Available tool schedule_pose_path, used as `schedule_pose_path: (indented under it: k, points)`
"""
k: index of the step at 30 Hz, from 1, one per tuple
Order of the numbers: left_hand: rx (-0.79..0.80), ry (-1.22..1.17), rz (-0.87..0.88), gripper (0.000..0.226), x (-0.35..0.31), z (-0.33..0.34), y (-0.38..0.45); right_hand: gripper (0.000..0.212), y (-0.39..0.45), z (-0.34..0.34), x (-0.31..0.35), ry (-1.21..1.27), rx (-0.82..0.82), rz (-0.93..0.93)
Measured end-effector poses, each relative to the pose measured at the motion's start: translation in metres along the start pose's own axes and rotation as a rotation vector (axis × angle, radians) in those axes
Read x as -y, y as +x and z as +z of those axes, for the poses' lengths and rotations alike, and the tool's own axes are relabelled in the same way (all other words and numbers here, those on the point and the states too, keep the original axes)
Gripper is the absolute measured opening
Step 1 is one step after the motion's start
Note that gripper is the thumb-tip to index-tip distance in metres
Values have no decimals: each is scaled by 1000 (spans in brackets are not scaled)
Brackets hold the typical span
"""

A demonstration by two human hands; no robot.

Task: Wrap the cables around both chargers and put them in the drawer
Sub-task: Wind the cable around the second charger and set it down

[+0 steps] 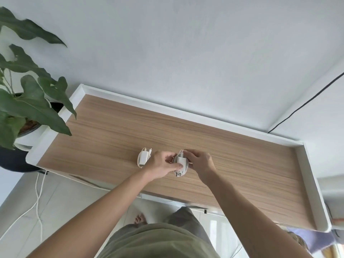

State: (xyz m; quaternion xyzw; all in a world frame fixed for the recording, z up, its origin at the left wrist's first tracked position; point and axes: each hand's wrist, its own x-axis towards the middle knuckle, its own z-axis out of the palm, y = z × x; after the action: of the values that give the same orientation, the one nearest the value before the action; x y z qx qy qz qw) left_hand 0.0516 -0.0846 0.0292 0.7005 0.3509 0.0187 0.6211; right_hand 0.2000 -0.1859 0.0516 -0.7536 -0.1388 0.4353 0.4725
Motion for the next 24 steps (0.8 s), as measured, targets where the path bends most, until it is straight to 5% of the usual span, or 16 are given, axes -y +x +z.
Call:
schedule_pose_path:
  k: [8,13,24]
  points:
    - [65,175,-57,66,33,18,6,17,12,-7,-38,111,69,215]
    - [75,180,-56,46,33,28,13,21,22,-17,-52,198,29,273]
    - [42,169,-195,51,53,45,22,8,34,-10,-83,178,33,290]
